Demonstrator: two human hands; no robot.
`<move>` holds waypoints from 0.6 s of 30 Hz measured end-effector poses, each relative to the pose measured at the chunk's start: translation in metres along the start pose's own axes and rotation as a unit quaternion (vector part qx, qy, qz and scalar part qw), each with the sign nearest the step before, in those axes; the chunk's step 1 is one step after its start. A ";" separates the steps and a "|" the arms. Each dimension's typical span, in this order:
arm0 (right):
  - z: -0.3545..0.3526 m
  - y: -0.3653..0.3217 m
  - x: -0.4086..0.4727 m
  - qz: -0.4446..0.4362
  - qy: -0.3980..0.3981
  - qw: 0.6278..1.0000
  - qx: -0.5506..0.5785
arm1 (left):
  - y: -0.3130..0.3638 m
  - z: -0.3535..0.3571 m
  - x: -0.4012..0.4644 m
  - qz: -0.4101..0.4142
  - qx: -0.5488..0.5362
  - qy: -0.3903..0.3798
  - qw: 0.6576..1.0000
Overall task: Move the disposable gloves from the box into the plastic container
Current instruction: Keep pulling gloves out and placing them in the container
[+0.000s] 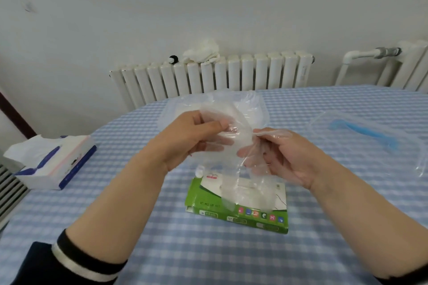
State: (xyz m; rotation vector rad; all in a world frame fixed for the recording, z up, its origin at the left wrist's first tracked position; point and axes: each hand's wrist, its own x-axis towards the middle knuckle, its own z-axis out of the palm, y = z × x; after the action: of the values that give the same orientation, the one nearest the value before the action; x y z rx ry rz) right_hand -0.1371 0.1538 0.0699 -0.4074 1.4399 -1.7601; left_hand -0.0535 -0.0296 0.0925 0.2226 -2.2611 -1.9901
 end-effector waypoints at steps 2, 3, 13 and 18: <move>-0.003 -0.002 -0.001 -0.022 0.017 0.999 -0.021 | 0.012 -0.007 0.001 -0.008 -0.007 -0.041 0.999; -0.003 -0.003 0.000 -0.033 0.024 0.999 -0.030 | 0.016 -0.010 0.001 -0.010 -0.022 -0.056 0.998; -0.011 -0.008 -0.002 -0.057 0.034 0.997 -0.025 | 0.024 0.005 0.026 0.007 0.152 -0.004 0.988; -0.014 -0.008 0.000 -0.032 0.029 0.999 -0.009 | 0.043 0.009 0.040 0.063 0.259 -0.023 0.963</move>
State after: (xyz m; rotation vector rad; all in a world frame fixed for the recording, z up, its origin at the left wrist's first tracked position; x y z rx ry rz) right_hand -0.1494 0.1632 0.0737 -0.4192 1.5002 -1.8242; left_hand -0.0959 -0.0234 0.1341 0.0728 -2.7077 -1.3222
